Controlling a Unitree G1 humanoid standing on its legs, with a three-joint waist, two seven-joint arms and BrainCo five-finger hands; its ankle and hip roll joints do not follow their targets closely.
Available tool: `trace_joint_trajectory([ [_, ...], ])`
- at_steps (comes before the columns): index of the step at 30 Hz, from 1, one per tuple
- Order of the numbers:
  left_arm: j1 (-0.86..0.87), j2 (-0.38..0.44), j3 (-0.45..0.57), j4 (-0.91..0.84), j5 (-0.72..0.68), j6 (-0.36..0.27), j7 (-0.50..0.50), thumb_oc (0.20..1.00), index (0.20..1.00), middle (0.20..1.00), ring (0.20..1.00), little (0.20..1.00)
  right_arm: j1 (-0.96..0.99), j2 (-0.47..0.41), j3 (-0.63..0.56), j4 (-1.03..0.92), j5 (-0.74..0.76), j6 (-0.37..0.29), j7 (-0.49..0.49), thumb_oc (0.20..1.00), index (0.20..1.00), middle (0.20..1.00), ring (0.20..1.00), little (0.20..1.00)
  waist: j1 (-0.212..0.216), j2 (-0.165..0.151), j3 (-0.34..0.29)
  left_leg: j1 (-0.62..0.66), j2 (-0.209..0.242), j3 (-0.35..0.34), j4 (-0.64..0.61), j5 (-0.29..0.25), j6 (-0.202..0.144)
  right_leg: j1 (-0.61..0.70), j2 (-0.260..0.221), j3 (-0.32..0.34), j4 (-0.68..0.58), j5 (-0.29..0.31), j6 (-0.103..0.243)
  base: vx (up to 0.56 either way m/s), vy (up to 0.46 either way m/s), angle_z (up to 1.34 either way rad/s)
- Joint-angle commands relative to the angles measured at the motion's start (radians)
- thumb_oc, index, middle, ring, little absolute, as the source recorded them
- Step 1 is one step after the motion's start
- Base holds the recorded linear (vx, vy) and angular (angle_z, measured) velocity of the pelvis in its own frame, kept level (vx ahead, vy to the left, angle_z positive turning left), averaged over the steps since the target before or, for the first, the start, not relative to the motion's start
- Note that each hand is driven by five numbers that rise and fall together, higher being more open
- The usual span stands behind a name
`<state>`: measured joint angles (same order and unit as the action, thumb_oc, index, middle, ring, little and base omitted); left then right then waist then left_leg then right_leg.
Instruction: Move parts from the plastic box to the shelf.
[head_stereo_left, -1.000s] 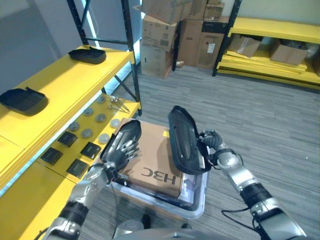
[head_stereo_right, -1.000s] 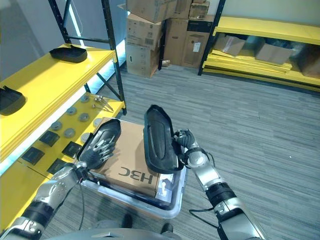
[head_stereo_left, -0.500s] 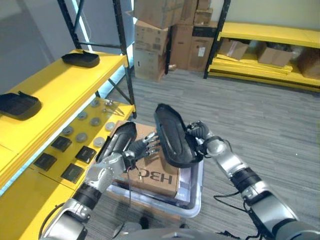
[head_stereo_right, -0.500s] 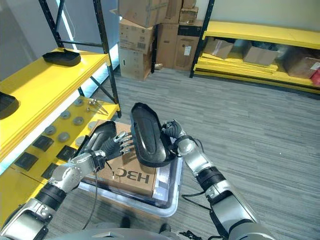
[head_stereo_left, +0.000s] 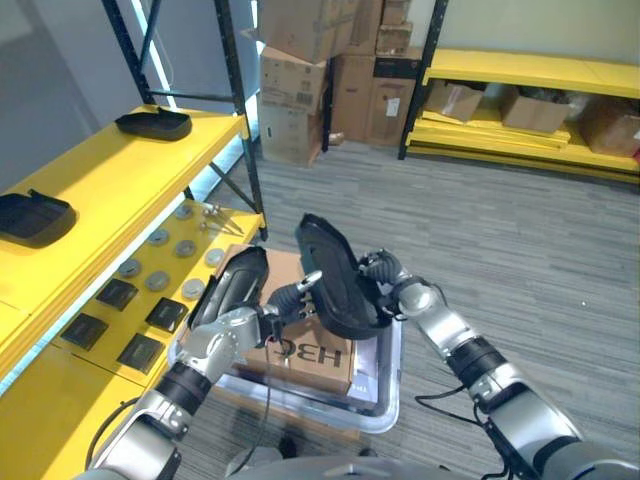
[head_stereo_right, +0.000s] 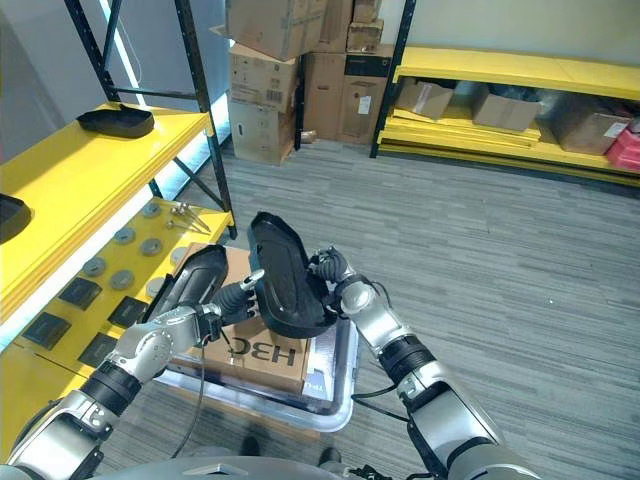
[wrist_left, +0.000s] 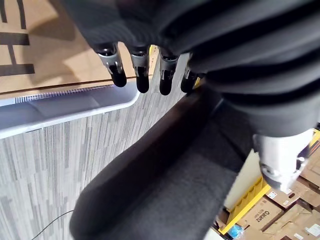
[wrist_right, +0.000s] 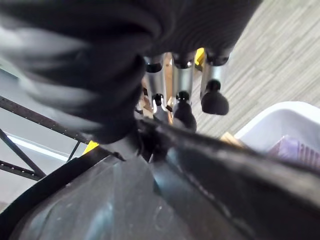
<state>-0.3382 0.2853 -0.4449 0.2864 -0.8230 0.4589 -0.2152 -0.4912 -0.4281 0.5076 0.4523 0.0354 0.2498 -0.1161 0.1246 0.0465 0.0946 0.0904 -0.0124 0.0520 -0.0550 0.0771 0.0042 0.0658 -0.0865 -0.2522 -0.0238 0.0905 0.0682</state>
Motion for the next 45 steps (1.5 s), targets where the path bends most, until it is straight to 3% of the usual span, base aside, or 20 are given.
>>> trace_joint_trajectory([
  [1,-0.093,-0.049,-0.062,0.019,-0.033,-0.043,-0.02,1.0,1.0,1.0,1.0,1.0,-0.139,0.053,0.058,0.049,-0.034,-0.034,0.017,0.2,0.2,0.2,0.2,0.2,0.027,-0.047,-0.064,-0.034,0.014,-0.06,-0.011,-0.043,-0.021,0.032,-0.103,0.01,0.0,-0.032,0.107,0.0,0.0,0.0],
  [7,-0.11,-0.066,-0.106,0.023,0.005,-0.051,-0.013,1.0,1.0,1.0,1.0,1.0,-0.163,0.106,0.108,0.084,-0.054,-0.026,0.015,0.2,0.2,0.2,0.2,0.2,0.035,-0.045,-0.065,-0.031,0.011,-0.068,-0.013,-0.044,-0.02,0.037,-0.105,0.005,-0.001,-0.033,0.107,0.0,0.0,0.0],
  [8,-0.112,-0.065,-0.117,0.028,0.036,-0.07,-0.027,0.57,0.57,0.57,0.57,0.57,-0.165,0.11,0.117,0.087,-0.054,-0.021,0.012,0.2,0.2,0.2,0.2,0.2,0.035,-0.045,-0.066,-0.031,0.01,-0.069,-0.013,-0.044,-0.02,0.036,-0.105,0.006,0.001,-0.033,0.108,0.0,0.0,0.0],
  [9,-0.112,-0.061,-0.119,0.024,0.043,-0.073,-0.026,0.423,0.423,0.423,0.423,0.423,-0.165,0.111,0.12,0.087,-0.054,-0.02,0.011,0.2,0.2,0.2,0.2,0.2,0.036,-0.044,-0.066,-0.031,0.01,-0.07,-0.013,-0.044,-0.02,0.036,-0.105,0.005,0.001,-0.034,0.108,0.0,0.0,0.0],
  [10,-0.115,-0.056,-0.126,0.025,0.06,-0.083,-0.024,0.2,0.2,0.2,0.2,0.2,-0.163,0.111,0.122,0.089,-0.055,-0.02,0.002,0.2,0.2,0.2,0.2,0.2,0.035,-0.043,-0.063,-0.031,0.01,-0.071,-0.014,-0.044,-0.02,0.035,-0.105,0.006,0.002,-0.034,0.109,0.0,0.0,0.0],
  [23,-0.097,-0.039,-0.118,-0.009,0.034,-0.082,-0.013,0.2,0.2,0.2,0.2,0.2,-0.152,0.082,0.109,0.041,-0.059,0.017,0.013,0.2,0.2,0.2,0.2,0.2,0.03,-0.04,-0.053,-0.023,0.012,-0.069,-0.015,-0.043,-0.021,0.039,-0.106,0.009,0.006,-0.032,0.109,0.0,0.0,0.0],
  [24,-0.095,-0.043,-0.122,-0.008,0.025,-0.09,-0.002,1.0,1.0,1.0,1.0,1.0,-0.154,0.079,0.11,0.042,-0.077,0.016,0.001,0.2,0.2,0.2,0.2,0.2,0.029,-0.04,-0.052,-0.02,0.012,-0.07,-0.016,-0.043,-0.021,0.04,-0.106,0.009,0.006,-0.031,0.109,0.0,0.0,0.0],
  [29,-0.108,-0.023,-0.104,-0.036,-0.016,-0.123,0.023,1.0,1.0,1.0,1.0,1.0,-0.218,0.022,0.123,0.038,-0.142,0.032,-0.021,0.2,0.2,0.2,0.2,0.2,0.035,-0.039,-0.05,-0.017,0.013,-0.075,-0.017,-0.041,-0.025,0.047,-0.107,0.006,0.002,-0.029,0.111,0.0,0.0,0.0],
  [34,-0.149,0.01,-0.027,-0.096,-0.068,-0.091,0.066,1.0,1.0,1.0,1.0,1.0,-0.288,-0.047,0.098,0.053,-0.092,0.021,-0.04,0.2,0.2,0.2,0.2,0.2,0.045,-0.038,-0.057,-0.016,0.012,-0.088,-0.018,-0.038,-0.025,0.053,-0.106,-0.003,0.002,-0.027,0.107,0.01,0.003,0.0],
  [45,-0.175,-0.027,-0.002,-0.013,-0.013,-0.087,0.054,1.0,1.0,1.0,1.0,1.0,-0.274,-0.024,0.057,0.099,-0.068,-0.014,-0.045,0.2,0.2,0.2,0.2,0.2,0.038,-0.035,-0.068,-0.021,0.011,-0.092,-0.018,-0.042,-0.023,0.048,-0.104,0.001,0.005,-0.033,0.103,0.01,0.003,0.0],
])
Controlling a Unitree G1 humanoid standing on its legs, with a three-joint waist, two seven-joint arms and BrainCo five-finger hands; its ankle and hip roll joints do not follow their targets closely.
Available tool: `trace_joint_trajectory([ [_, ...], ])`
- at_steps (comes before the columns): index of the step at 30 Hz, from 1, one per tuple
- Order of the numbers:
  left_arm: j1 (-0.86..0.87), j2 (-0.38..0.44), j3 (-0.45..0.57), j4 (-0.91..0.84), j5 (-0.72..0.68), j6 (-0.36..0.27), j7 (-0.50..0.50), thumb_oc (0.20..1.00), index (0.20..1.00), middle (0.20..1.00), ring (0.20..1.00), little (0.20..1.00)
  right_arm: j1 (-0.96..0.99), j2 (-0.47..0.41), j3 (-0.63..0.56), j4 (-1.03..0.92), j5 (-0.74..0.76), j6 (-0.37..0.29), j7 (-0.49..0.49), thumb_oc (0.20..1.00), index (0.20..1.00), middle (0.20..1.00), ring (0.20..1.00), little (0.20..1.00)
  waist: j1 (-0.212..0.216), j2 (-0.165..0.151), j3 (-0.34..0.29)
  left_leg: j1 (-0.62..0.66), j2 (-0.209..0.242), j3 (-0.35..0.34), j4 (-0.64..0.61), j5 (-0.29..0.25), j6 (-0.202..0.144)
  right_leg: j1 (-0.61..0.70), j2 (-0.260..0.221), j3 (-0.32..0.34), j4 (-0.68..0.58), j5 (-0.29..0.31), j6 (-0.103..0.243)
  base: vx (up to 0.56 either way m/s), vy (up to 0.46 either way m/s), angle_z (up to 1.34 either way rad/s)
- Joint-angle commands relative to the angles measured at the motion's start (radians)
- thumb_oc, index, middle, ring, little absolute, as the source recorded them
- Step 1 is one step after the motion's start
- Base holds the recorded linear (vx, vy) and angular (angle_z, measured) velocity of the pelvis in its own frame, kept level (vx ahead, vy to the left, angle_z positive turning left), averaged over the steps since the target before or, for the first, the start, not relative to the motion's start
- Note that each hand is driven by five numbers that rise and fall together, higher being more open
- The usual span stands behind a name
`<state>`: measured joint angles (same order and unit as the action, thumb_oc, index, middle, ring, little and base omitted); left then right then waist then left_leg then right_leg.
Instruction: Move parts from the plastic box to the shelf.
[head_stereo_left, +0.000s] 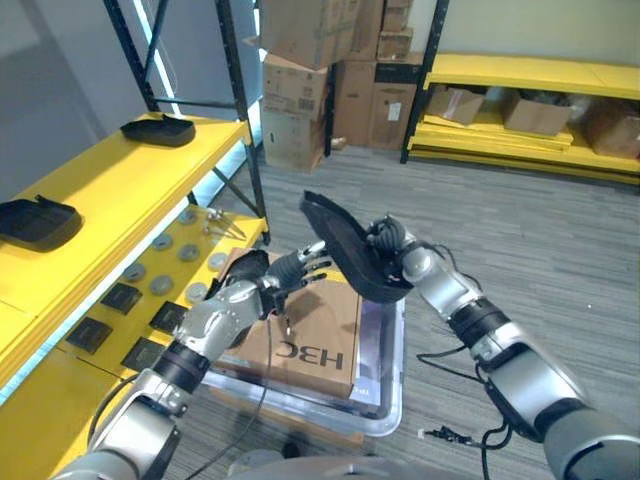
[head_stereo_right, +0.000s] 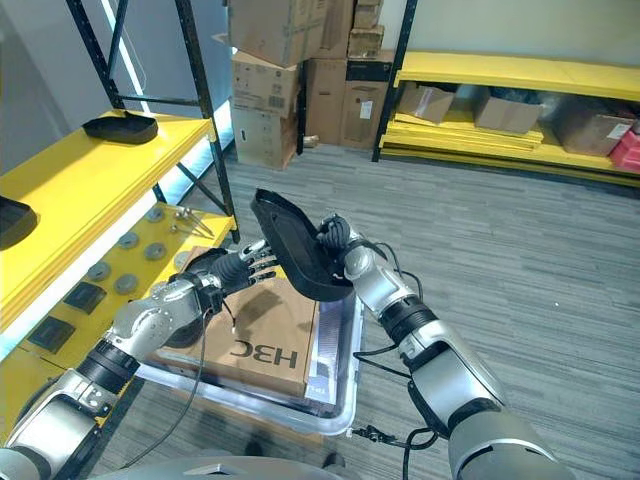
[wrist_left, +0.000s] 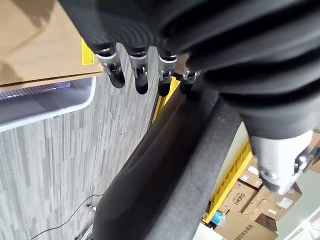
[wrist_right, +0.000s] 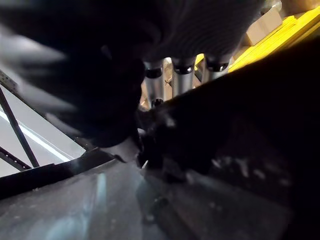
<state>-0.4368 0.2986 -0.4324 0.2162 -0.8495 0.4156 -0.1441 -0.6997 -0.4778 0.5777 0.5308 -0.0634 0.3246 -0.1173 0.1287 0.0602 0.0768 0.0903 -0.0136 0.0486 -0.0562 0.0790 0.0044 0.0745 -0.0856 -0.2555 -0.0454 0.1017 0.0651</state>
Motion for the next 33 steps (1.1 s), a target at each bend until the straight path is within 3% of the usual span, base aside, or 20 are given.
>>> trace_joint_trajectory([
  [1,-0.08,-0.045,-0.025,0.07,0.037,-0.044,-0.017,1.0,1.0,1.0,1.0,1.0,-0.068,0.036,-0.013,0.029,0.034,-0.093,-0.054,0.2,0.2,0.2,0.2,0.2,0.033,-0.049,-0.05,-0.021,0.012,-0.089,-0.016,-0.044,-0.022,0.038,-0.105,0.005,0.027,-0.045,0.106,0.0,0.0,0.0],
  [8,-0.117,-0.052,-0.113,0.112,0.248,-0.035,-0.022,1.0,1.0,1.0,1.0,1.0,-0.094,0.094,0.002,0.053,0.029,-0.091,-0.082,0.2,0.2,0.2,0.2,0.2,0.03,-0.048,-0.051,-0.022,0.012,-0.09,-0.014,-0.045,-0.021,0.035,-0.102,0.012,0.03,-0.05,0.108,0.0,-0.001,0.0],
  [15,-0.153,-0.056,-0.138,0.131,0.255,-0.02,-0.009,1.0,1.0,1.0,1.0,1.0,-0.123,0.132,0.039,0.083,-0.01,-0.088,-0.073,0.2,0.2,0.2,0.2,0.2,0.035,-0.045,-0.052,-0.023,0.012,-0.091,-0.011,-0.045,-0.021,0.036,-0.102,0.015,0.029,-0.05,0.108,0.0,0.0,0.0],
  [19,-0.155,-0.063,-0.134,0.133,0.228,-0.054,0.0,1.0,1.0,1.0,1.0,1.0,-0.116,0.147,0.057,0.073,-0.026,-0.08,-0.057,0.2,0.2,0.2,0.2,0.2,0.035,-0.045,-0.052,-0.024,0.01,-0.093,-0.01,-0.044,-0.021,0.036,-0.102,0.014,0.03,-0.05,0.108,0.0,0.0,0.0],
  [20,-0.154,-0.064,-0.132,0.132,0.218,-0.067,-0.011,0.903,0.903,0.903,0.903,0.903,-0.113,0.148,0.058,0.069,-0.029,-0.078,-0.055,0.2,0.2,0.2,0.2,0.2,0.035,-0.045,-0.051,-0.024,0.01,-0.093,-0.01,-0.044,-0.021,0.035,-0.101,0.014,0.031,-0.05,0.107,0.0,0.0,0.0],
  [21,-0.15,-0.061,-0.128,0.119,0.215,-0.074,0.005,0.2,0.2,0.2,0.2,0.2,-0.109,0.149,0.061,0.066,-0.03,-0.075,-0.055,0.2,0.2,0.2,0.2,0.2,0.036,-0.045,-0.05,-0.023,0.01,-0.094,-0.011,-0.044,-0.022,0.036,-0.102,0.013,0.031,-0.051,0.107,0.0,0.0,0.0],
  [33,-0.12,-0.062,-0.117,0.1,0.208,-0.089,0.02,0.2,0.2,0.2,0.2,0.2,-0.082,0.16,0.045,0.049,0.011,-0.057,-0.073,0.2,0.2,0.2,0.2,0.2,0.038,-0.048,-0.046,-0.02,0.008,-0.095,-0.014,-0.044,-0.021,0.036,-0.101,0.012,0.033,-0.051,0.106,0.0,0.0,0.0],
])
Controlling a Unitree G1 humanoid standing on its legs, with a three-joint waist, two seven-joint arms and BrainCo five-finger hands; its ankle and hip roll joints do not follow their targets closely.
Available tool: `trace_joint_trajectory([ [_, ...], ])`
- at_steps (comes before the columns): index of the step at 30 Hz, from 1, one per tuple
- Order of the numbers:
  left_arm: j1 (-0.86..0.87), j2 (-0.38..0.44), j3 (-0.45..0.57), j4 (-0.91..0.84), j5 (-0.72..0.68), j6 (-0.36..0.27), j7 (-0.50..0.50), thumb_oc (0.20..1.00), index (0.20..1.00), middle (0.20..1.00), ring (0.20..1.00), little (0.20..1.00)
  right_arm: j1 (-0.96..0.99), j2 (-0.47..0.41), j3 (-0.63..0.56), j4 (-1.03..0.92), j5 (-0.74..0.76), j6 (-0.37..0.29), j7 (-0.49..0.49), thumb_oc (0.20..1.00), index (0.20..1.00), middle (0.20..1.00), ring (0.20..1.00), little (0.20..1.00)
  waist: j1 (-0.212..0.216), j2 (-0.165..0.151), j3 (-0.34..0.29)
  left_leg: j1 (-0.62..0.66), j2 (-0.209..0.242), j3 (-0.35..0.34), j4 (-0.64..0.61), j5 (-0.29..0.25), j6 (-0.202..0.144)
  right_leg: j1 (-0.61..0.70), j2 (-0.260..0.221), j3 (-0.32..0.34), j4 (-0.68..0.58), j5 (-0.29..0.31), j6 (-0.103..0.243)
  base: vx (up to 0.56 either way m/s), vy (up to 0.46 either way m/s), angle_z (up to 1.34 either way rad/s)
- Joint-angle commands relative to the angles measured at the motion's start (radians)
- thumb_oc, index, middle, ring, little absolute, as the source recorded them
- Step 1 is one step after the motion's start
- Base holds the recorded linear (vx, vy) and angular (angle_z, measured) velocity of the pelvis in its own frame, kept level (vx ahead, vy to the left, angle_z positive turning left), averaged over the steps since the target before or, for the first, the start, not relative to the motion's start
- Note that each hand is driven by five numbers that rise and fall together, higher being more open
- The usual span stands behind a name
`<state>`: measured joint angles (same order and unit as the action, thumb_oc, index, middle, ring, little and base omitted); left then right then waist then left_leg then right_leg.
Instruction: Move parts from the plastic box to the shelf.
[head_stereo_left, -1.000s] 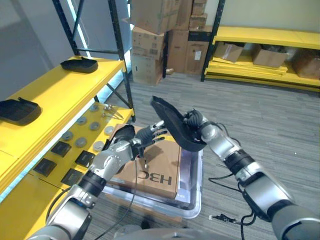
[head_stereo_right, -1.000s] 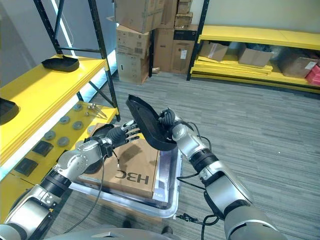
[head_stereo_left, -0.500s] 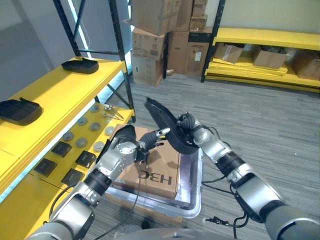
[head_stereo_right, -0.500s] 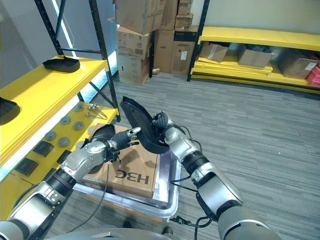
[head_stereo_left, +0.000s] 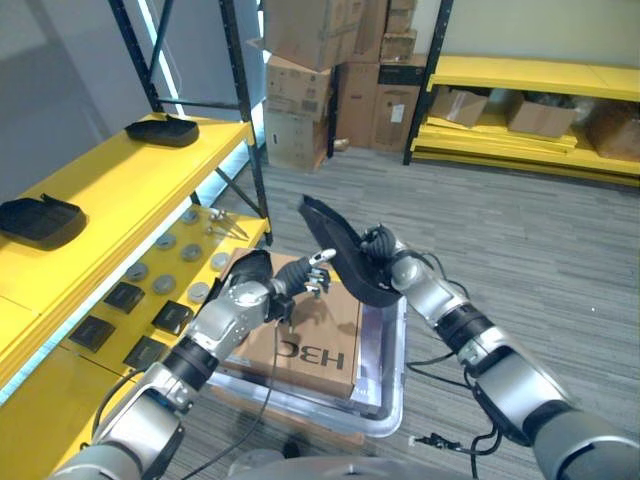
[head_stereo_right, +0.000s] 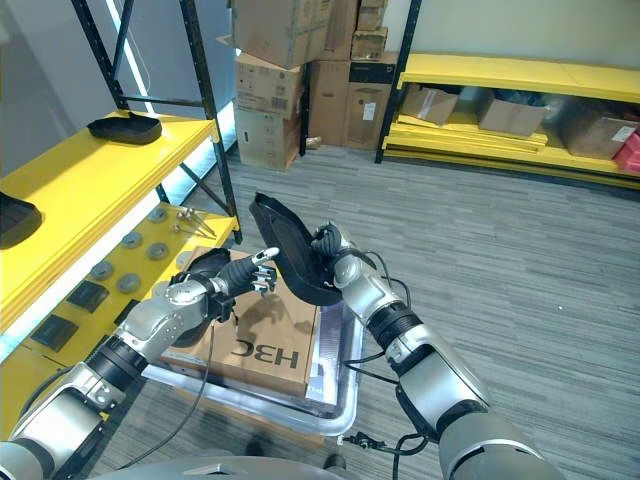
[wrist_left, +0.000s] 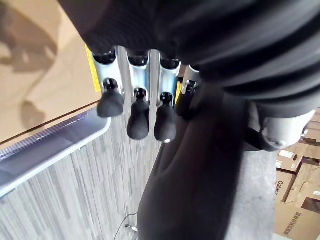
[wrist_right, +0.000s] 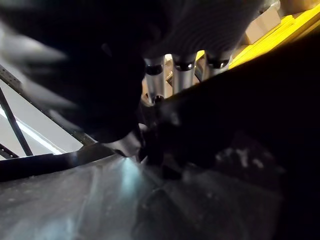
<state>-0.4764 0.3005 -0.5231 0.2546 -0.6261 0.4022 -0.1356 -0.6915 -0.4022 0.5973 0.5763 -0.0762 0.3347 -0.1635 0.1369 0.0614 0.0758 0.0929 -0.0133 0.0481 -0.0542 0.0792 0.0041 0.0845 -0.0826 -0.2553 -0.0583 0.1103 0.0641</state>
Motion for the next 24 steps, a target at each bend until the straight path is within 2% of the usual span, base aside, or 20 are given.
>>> trace_joint_trajectory([
  [1,-0.079,-0.066,-0.029,0.063,-0.014,-0.074,0.011,0.2,0.2,0.2,0.2,0.2,-0.089,0.087,0.024,0.006,0.025,-0.068,-0.029,0.2,0.2,0.2,0.2,0.2,0.03,-0.049,-0.044,-0.022,0.008,-0.094,-0.016,-0.044,-0.021,0.027,-0.105,0.011,0.046,-0.059,0.107,0.0,0.0,0.0],
  [7,-0.079,-0.071,-0.043,0.078,0.007,-0.103,0.01,0.2,0.2,0.2,0.2,0.2,-0.089,0.094,0.019,0.006,0.031,-0.064,-0.041,0.2,0.2,0.2,0.2,0.2,0.027,-0.049,-0.044,-0.023,0.008,-0.092,-0.015,-0.043,-0.021,0.026,-0.104,0.014,0.047,-0.058,0.108,0.0,0.0,0.0],
  [8,-0.076,-0.075,-0.041,0.073,-0.018,-0.121,0.01,0.884,0.884,0.884,0.884,0.884,-0.086,0.092,0.019,0.0,0.024,-0.058,-0.035,0.2,0.2,0.2,0.2,0.2,0.025,-0.05,-0.043,-0.021,0.009,-0.089,-0.015,-0.044,-0.022,0.027,-0.105,0.015,0.047,-0.058,0.107,0.0,0.0,0.0],
  [9,-0.075,-0.075,-0.035,0.064,-0.034,-0.132,0.022,1.0,1.0,1.0,1.0,1.0,-0.083,0.091,0.019,-0.003,0.015,-0.055,-0.032,0.2,0.2,0.2,0.2,0.2,0.024,-0.049,-0.043,-0.021,0.009,-0.089,-0.015,-0.043,-0.023,0.027,-0.104,0.016,0.047,-0.058,0.107,0.0,0.0,0.0],
  [13,-0.085,-0.048,-0.016,0.02,0.056,-0.144,0.024,1.0,1.0,1.0,1.0,1.0,-0.095,0.067,0.038,0.005,-0.071,-0.057,0.015,0.2,0.2,0.2,0.2,0.2,0.034,-0.05,-0.04,-0.022,0.008,-0.096,-0.014,-0.042,-0.023,0.027,-0.105,0.01,0.049,-0.058,0.106,0.0,0.0,0.0],
  [16,-0.091,-0.029,-0.013,0.015,0.087,-0.125,0.023,1.0,1.0,1.0,1.0,1.0,-0.116,0.048,0.059,0.013,-0.139,-0.058,0.049,0.2,0.2,0.2,0.2,0.2,0.04,-0.052,-0.041,-0.023,0.007,-0.1,-0.016,-0.041,-0.025,0.03,-0.104,0.006,0.046,-0.058,0.108,0.0,0.0,0.0],
  [20,-0.087,-0.019,-0.014,0.026,0.095,-0.115,0.0,1.0,1.0,1.0,1.0,1.0,-0.131,0.026,0.082,0.024,-0.187,-0.066,0.086,0.2,0.2,0.2,0.2,0.2,0.043,-0.053,-0.044,-0.023,0.007,-0.104,-0.017,-0.04,-0.025,0.03,-0.104,0.005,0.046,-0.059,0.108,0.0,0.0,0.0],
  [24,-0.084,-0.01,-0.025,0.026,0.07,-0.107,-0.003,1.0,1.0,1.0,1.0,1.0,-0.125,0.0,0.096,0.043,-0.183,-0.092,0.064,0.2,0.2,0.2,0.2,0.2,0.044,-0.052,-0.043,-0.024,0.006,-0.106,-0.018,-0.038,-0.026,0.031,-0.105,0.001,0.047,-0.056,0.11,0.0,0.014,0.03],
])
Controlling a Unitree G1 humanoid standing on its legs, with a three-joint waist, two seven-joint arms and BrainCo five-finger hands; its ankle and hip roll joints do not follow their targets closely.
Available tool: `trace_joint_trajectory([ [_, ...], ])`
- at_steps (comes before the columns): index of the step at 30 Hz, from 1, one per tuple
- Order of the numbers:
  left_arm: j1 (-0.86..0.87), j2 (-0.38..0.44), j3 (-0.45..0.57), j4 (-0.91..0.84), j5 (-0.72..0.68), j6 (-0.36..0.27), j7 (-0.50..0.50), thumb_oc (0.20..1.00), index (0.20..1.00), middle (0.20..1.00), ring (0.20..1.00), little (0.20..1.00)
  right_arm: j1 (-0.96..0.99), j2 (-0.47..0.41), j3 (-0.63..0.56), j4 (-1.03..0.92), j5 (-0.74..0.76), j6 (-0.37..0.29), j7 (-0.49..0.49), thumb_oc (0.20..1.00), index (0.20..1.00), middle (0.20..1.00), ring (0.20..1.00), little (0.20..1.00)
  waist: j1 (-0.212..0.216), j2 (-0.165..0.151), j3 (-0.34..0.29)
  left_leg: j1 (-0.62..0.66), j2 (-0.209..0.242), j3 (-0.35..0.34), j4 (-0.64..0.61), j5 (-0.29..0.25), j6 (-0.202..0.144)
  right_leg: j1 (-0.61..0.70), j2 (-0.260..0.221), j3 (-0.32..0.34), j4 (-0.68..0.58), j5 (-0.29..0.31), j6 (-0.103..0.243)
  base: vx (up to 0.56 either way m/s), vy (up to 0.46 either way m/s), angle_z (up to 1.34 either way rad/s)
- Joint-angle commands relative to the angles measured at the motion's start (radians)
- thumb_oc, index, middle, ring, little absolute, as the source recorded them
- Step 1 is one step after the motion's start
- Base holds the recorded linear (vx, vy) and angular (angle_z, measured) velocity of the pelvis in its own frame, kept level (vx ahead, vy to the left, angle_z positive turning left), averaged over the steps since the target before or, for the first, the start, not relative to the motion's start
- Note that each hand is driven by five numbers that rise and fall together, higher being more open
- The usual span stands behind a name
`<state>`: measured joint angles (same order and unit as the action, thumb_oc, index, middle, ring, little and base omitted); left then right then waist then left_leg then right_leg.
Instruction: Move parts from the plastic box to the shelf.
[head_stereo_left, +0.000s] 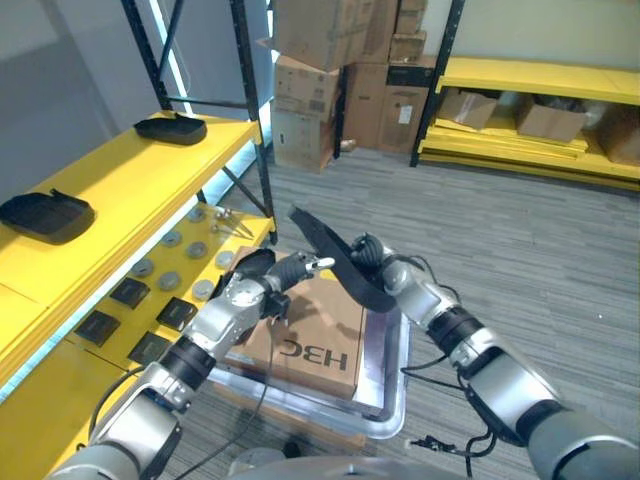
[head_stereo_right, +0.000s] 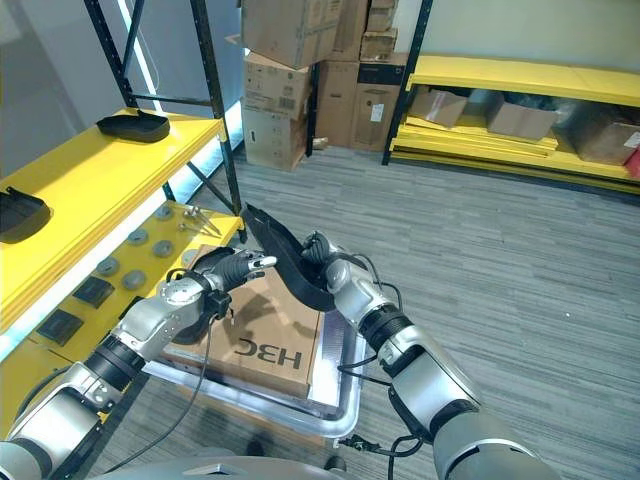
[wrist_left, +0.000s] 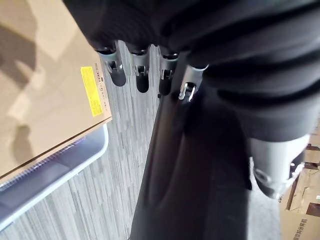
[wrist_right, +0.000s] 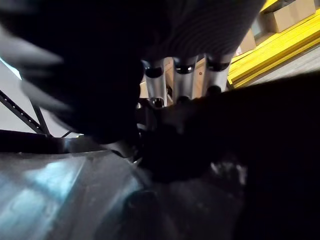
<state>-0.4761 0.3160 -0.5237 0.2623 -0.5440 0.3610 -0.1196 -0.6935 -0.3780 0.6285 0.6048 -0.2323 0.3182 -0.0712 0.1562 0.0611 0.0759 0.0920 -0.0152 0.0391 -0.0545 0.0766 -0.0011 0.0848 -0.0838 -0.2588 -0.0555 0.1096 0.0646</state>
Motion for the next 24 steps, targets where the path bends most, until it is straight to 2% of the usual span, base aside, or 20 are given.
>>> trace_joint_trajectory([
  [1,-0.081,-0.025,-0.028,0.032,-0.049,-0.065,-0.01,1.0,1.0,1.0,1.0,1.0,-0.134,-0.05,0.058,0.022,-0.017,-0.095,-0.039,0.2,0.2,0.2,0.2,0.2,0.022,-0.052,-0.041,-0.022,0.007,-0.098,-0.017,-0.034,-0.021,0.031,-0.105,0.005,0.046,-0.054,0.111,0.0,0.018,0.07],
  [5,-0.054,-0.013,-0.014,0.017,-0.159,-0.051,0.006,1.0,1.0,1.0,1.0,1.0,-0.144,-0.115,0.043,-0.046,-0.03,-0.097,-0.023,0.2,0.2,0.2,0.2,0.2,0.016,-0.055,-0.035,-0.021,0.006,-0.098,-0.016,-0.034,-0.021,0.03,-0.105,0.007,0.05,-0.054,0.113,0.0,0.004,0.01],
  [7,-0.028,-0.024,0.01,-0.018,-0.296,-0.015,0.022,1.0,1.0,1.0,1.0,1.0,-0.164,-0.159,0.024,-0.105,-0.007,-0.076,-0.019,0.2,0.2,0.2,0.2,0.2,0.014,-0.061,-0.031,-0.019,0.006,-0.097,-0.017,-0.034,-0.02,0.032,-0.104,0.008,0.05,-0.053,0.111,0.0,0.0,0.0],
  [12,-0.01,-0.064,0.038,-0.033,-0.417,0.006,0.068,1.0,1.0,1.0,1.0,1.0,-0.178,-0.172,-0.018,-0.131,0.078,-0.07,-0.045,0.2,0.2,0.2,0.2,0.2,0.004,-0.067,-0.032,-0.016,0.008,-0.087,-0.017,-0.036,-0.017,0.03,-0.102,0.013,0.056,-0.055,0.108,0.0,0.0,0.0],
  [17,-0.019,-0.095,0.044,-0.008,-0.424,0.019,0.074,1.0,1.0,1.0,1.0,1.0,-0.177,-0.149,-0.046,-0.136,0.133,-0.075,-0.05,0.2,0.2,0.2,0.2,0.2,-0.003,-0.069,-0.035,-0.014,0.008,-0.081,-0.017,-0.039,-0.015,0.027,-0.1,0.02,0.06,-0.058,0.105,0.0,0.0,0.0],
  [24,-0.048,-0.148,0.022,0.049,-0.351,-0.011,0.095,1.0,1.0,1.0,1.0,1.0,-0.183,-0.06,-0.064,-0.109,0.134,-0.071,-0.054,0.2,0.2,0.2,0.2,0.2,-0.006,-0.069,-0.037,-0.013,0.007,-0.08,-0.015,-0.044,-0.012,0.024,-0.098,0.028,0.062,-0.063,0.105,0.0,0.0,0.0],
])
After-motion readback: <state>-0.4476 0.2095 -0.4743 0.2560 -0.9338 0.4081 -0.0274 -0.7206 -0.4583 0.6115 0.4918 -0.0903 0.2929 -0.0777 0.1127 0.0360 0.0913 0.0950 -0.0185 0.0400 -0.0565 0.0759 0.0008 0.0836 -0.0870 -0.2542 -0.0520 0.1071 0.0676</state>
